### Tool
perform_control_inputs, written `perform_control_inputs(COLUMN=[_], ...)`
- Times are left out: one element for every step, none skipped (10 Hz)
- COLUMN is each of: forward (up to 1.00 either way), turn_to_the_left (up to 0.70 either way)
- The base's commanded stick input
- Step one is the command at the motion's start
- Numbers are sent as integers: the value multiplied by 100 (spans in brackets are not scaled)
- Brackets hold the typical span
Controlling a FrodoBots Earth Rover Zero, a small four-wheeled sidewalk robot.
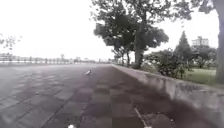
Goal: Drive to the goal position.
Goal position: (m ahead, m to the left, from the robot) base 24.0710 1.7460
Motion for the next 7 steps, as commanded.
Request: perform_control_inputs(forward=[70, 70, 70, 70, 70, 70, 70], turn_to_the_left=[-35, -27, 0, 0, 0, 0, 0])
